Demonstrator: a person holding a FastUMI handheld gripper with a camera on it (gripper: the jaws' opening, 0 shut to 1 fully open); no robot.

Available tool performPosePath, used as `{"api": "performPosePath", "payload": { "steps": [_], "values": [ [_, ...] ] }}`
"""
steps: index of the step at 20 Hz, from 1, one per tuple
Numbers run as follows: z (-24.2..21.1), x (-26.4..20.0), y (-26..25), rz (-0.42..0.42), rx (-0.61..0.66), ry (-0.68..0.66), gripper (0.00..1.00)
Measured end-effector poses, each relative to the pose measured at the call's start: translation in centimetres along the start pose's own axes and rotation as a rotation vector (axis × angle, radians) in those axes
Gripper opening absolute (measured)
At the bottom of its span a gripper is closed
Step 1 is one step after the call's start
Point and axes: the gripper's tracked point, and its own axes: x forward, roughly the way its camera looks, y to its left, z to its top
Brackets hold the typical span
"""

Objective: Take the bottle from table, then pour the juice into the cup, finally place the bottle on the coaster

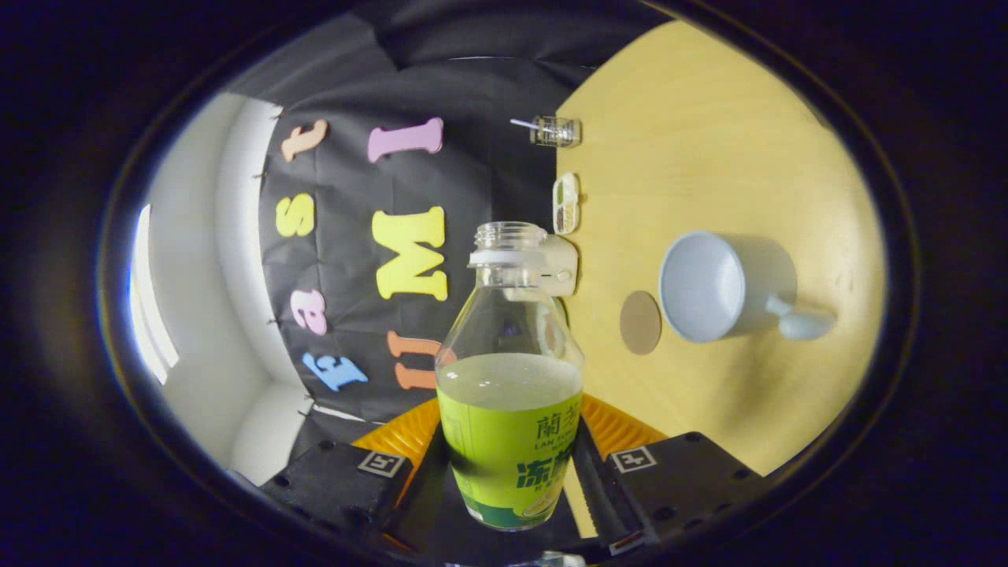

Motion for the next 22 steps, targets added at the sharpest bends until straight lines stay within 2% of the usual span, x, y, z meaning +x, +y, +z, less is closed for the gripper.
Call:
{"api": "performPosePath", "payload": {
  "steps": [5,10,18,22],
  "values": [
    [3.4,-1.8,2.6,-0.035,-0.371,-0.079,0.80],
    [5.1,-3.8,5.2,-0.086,-0.722,-0.093,0.80],
    [5.1,-5.7,13.8,0.005,-0.942,-0.209,0.81],
    [4.2,-5.2,16.0,-0.046,-1.097,-0.258,0.80]
  ]
}}
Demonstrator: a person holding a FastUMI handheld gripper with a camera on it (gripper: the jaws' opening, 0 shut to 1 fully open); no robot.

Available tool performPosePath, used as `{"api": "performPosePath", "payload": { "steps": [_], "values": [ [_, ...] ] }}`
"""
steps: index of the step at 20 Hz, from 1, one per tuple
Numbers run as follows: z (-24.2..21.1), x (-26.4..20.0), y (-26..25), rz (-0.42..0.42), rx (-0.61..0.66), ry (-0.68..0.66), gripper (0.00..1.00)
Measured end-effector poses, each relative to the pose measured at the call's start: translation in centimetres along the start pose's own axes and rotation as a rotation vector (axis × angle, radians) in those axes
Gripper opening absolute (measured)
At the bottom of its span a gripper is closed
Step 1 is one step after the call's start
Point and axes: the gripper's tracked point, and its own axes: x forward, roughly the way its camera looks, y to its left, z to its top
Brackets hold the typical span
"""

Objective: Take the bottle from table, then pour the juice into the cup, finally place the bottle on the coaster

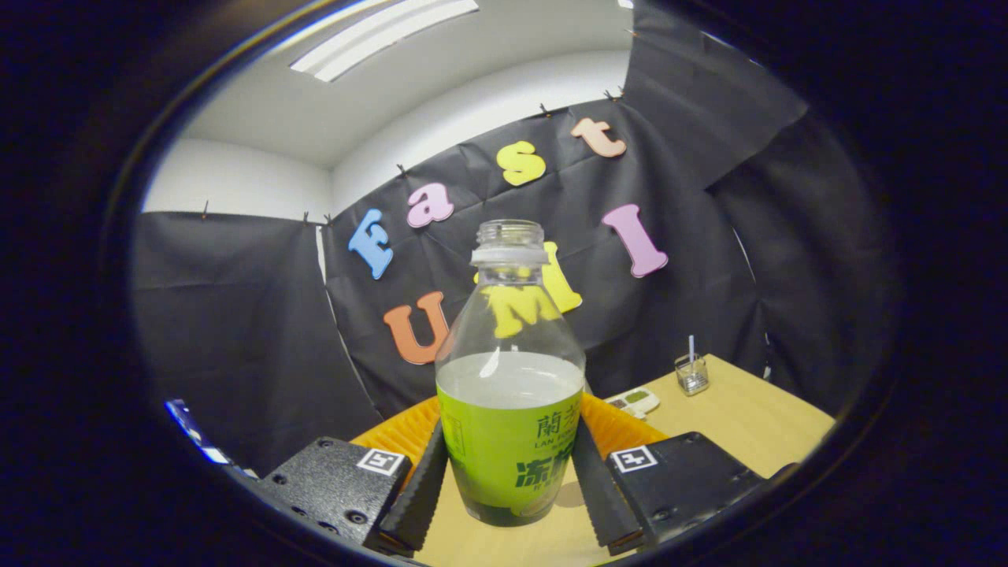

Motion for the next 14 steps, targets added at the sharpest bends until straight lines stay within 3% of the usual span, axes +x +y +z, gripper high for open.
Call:
{"api": "performPosePath", "payload": {
  "steps": [6,14],
  "values": [
    [-2.2,2.5,-0.3,-0.102,-0.195,0.031,0.82],
    [-12.3,9.6,-4.6,-0.092,-0.133,0.073,0.82]
  ]
}}
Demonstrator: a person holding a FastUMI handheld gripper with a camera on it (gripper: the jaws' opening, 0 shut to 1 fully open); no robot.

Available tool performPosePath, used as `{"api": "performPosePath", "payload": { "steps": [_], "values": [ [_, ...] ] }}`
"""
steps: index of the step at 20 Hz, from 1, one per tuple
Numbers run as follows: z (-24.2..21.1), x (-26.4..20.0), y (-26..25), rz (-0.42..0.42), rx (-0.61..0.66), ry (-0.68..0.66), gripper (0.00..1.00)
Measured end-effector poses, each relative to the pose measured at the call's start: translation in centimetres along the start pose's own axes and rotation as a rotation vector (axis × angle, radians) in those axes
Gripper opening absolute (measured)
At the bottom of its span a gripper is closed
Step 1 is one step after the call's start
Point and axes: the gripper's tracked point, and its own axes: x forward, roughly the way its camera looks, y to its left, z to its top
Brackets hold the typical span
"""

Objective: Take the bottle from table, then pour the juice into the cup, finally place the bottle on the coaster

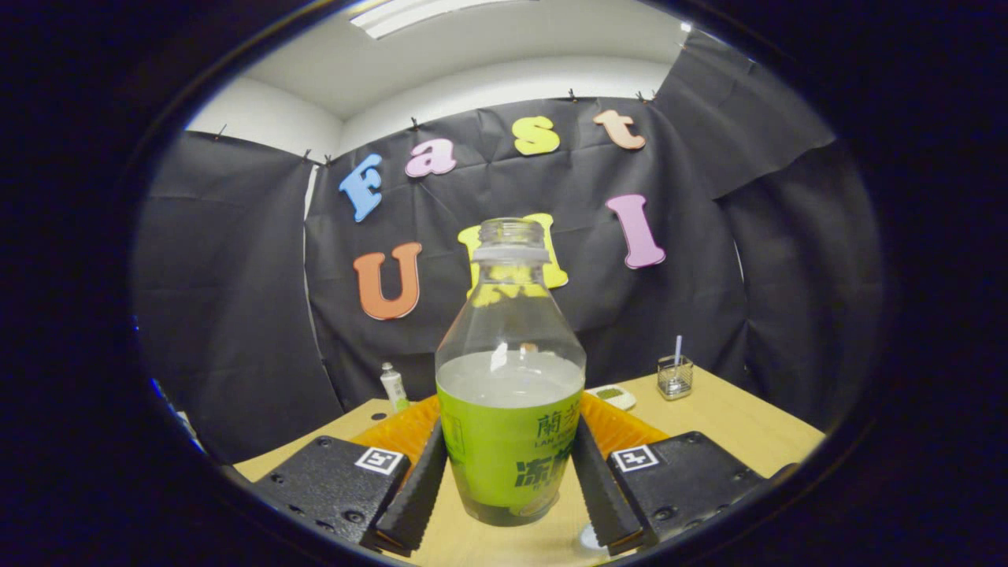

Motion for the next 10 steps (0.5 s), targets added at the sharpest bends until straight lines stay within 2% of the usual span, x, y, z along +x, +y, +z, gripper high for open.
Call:
{"api": "performPosePath", "payload": {
  "steps": [4,8,10],
  "values": [
    [-4.3,3.6,0.0,-0.009,0.006,0.026,0.82],
    [-8.9,6.9,1.6,-0.022,-0.087,0.109,0.82],
    [-9.5,8.4,2.1,-0.025,-0.111,0.097,0.82]
  ]
}}
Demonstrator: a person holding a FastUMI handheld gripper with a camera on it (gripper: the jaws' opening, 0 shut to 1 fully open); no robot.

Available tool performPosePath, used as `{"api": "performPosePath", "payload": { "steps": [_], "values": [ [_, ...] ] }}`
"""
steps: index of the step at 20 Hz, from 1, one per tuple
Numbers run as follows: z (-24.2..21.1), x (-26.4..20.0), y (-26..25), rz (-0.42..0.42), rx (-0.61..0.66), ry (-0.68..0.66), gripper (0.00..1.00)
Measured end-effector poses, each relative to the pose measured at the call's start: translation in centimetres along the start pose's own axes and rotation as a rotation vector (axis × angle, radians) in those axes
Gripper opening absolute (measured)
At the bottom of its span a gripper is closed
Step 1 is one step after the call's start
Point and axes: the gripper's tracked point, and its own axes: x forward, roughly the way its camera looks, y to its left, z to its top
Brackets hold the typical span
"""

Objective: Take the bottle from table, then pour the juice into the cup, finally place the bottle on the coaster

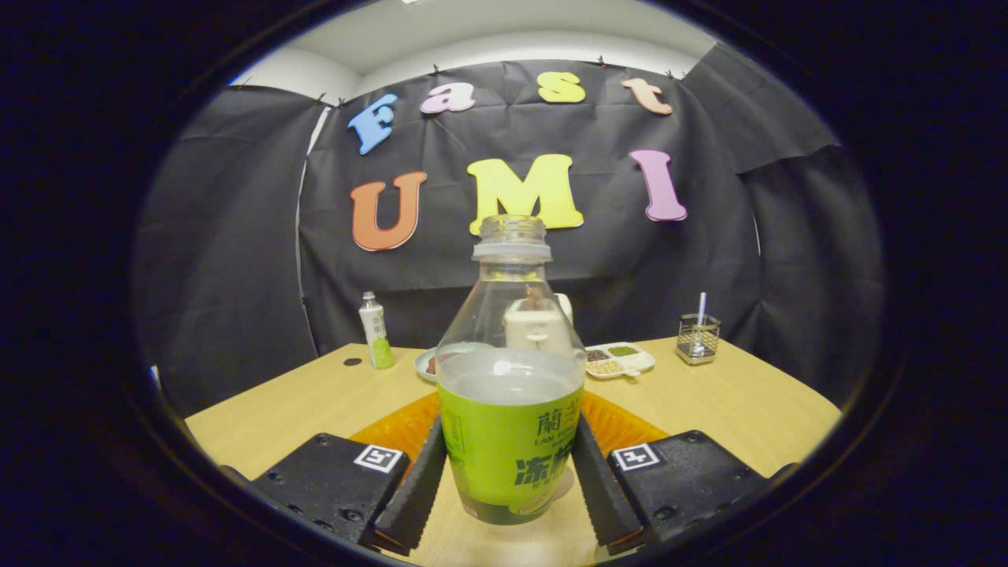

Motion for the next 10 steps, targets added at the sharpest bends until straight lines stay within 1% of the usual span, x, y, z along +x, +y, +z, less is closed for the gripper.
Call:
{"api": "performPosePath", "payload": {
  "steps": [4,6,10],
  "values": [
    [-1.8,2.8,0.2,-0.037,-0.016,-0.017,0.82],
    [-2.4,3.9,-0.3,-0.063,-0.051,-0.007,0.82],
    [-3.2,6.2,-1.7,-0.061,-0.081,0.014,0.83]
  ]
}}
